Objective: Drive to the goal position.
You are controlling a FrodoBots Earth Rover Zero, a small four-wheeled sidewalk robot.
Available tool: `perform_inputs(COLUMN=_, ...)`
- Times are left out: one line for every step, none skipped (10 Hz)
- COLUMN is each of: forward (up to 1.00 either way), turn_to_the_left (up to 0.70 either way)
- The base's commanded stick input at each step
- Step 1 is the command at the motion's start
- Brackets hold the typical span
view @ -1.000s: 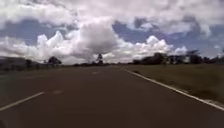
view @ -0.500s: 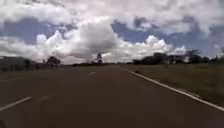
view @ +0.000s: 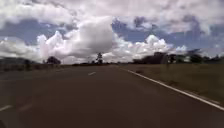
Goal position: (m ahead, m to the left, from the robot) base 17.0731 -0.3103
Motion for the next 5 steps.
perform_inputs(forward=1.00, turn_to_the_left=0.00)
perform_inputs(forward=1.00, turn_to_the_left=0.00)
perform_inputs(forward=1.00, turn_to_the_left=0.00)
perform_inputs(forward=1.00, turn_to_the_left=-0.03)
perform_inputs(forward=1.00, turn_to_the_left=-0.24)
